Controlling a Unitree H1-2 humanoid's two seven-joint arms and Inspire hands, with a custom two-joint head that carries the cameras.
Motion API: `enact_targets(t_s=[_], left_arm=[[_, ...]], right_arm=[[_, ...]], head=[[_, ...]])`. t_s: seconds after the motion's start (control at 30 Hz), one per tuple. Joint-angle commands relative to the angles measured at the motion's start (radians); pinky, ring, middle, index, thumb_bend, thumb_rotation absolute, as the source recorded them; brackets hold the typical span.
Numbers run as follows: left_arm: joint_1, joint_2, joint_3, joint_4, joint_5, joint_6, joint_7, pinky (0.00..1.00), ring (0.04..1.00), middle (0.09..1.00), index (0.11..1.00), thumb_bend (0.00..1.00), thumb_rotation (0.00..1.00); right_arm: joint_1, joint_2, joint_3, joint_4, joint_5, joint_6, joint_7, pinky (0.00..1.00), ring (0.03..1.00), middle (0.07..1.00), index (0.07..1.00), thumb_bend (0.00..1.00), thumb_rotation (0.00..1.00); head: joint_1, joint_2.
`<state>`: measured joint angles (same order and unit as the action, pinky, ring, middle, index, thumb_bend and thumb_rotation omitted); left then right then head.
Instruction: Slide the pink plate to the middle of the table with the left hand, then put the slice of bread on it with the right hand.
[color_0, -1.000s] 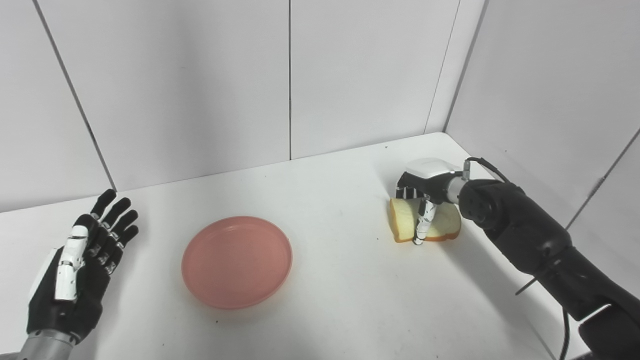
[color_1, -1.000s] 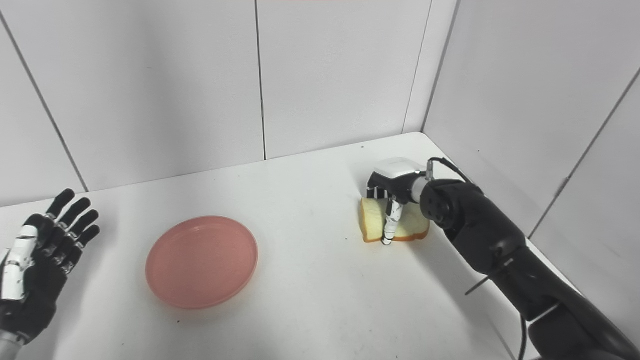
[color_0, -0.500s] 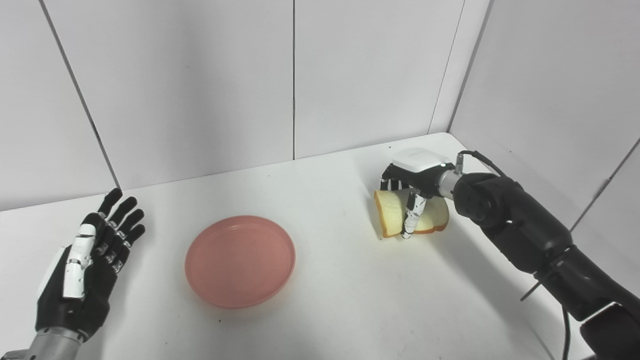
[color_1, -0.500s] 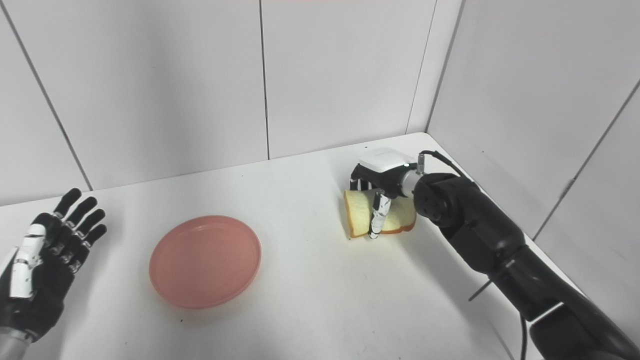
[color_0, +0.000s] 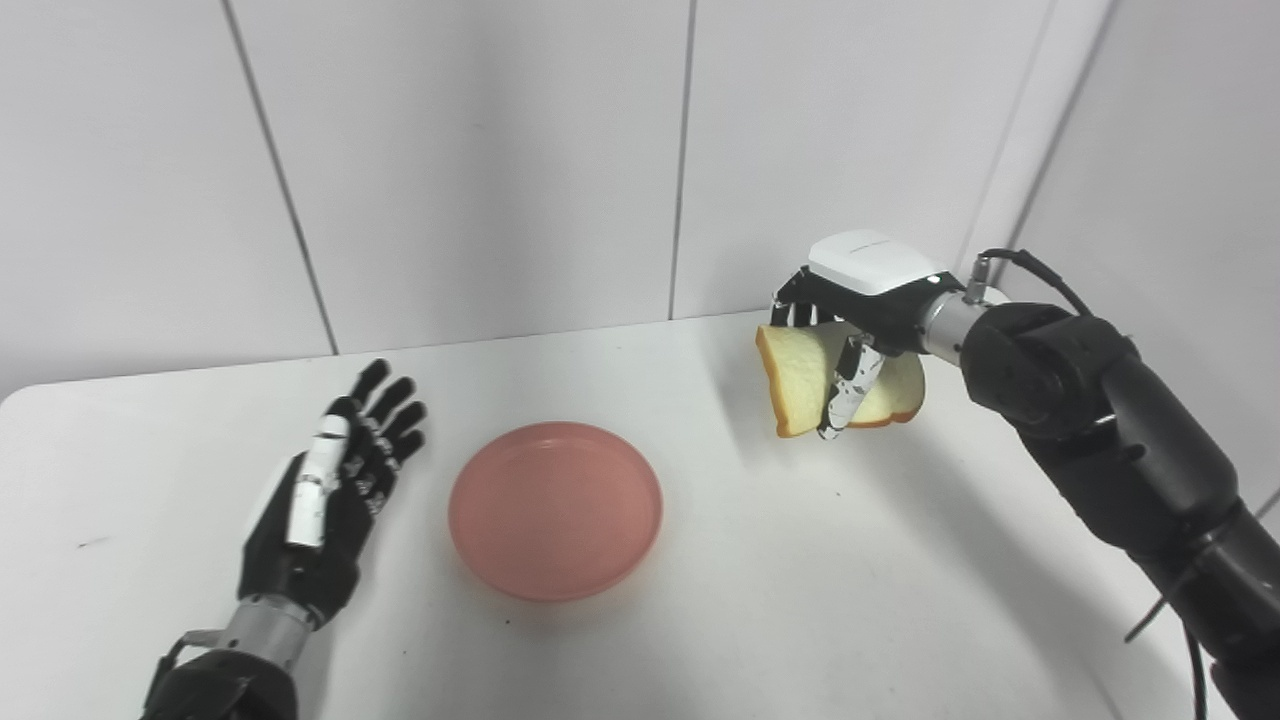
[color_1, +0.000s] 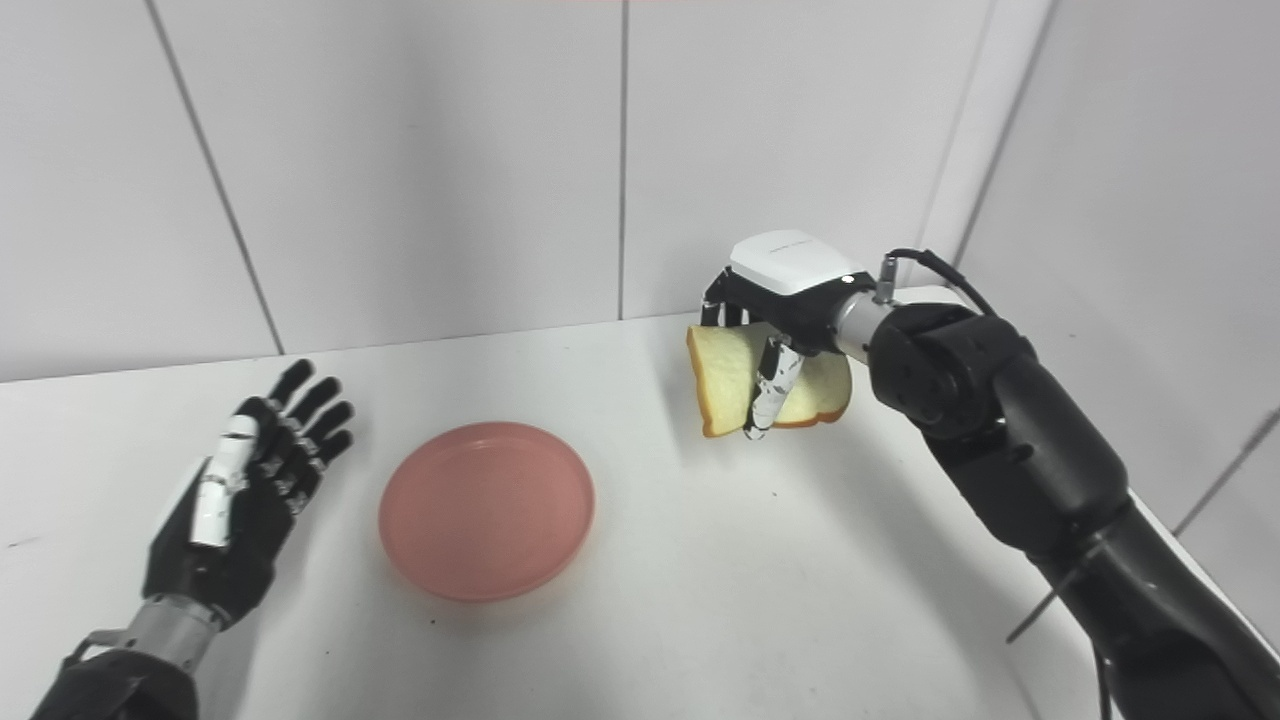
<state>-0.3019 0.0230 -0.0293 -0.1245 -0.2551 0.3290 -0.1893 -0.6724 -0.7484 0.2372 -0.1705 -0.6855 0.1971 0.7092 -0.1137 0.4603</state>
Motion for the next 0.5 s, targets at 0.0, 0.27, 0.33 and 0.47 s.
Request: enact_targets(t_s=[0.0, 0.27, 0.33, 0.47], left_arm=[[-0.030, -0.006, -0.002, -0.030, 0.008, -0.020, 0.009, 0.96, 0.950, 0.959, 0.968, 0.38, 1.00], [-0.035, -0.036, -0.008, -0.007, 0.015, -0.046, 0.016, 0.97, 0.963, 0.964, 0.955, 0.36, 1.00], [-0.039, -0.041, -0.009, -0.014, 0.022, -0.037, 0.025, 0.98, 0.968, 0.967, 0.964, 0.36, 1.00], [-0.042, -0.053, -0.009, -0.024, 0.037, -0.024, 0.044, 0.98, 0.964, 0.962, 0.960, 0.37, 1.00]], right_arm=[[-0.061, 0.000, -0.007, -0.022, -0.008, -0.006, -0.011, 0.41, 0.407, 0.506, 0.496, 0.52, 0.00], [-0.121, 0.115, 0.049, -0.009, -0.010, -0.024, -0.009, 0.32, 0.359, 0.465, 0.557, 0.51, 0.00], [-0.139, 0.158, 0.066, -0.005, -0.004, -0.015, -0.001, 0.36, 0.379, 0.482, 0.549, 0.51, 0.00], [-0.160, 0.222, 0.084, 0.025, 0.006, -0.034, -0.019, 0.42, 0.397, 0.494, 0.525, 0.51, 0.00]], head=[[0.014, -0.006], [0.055, 0.001], [0.062, 0.004], [0.077, 0.011]])
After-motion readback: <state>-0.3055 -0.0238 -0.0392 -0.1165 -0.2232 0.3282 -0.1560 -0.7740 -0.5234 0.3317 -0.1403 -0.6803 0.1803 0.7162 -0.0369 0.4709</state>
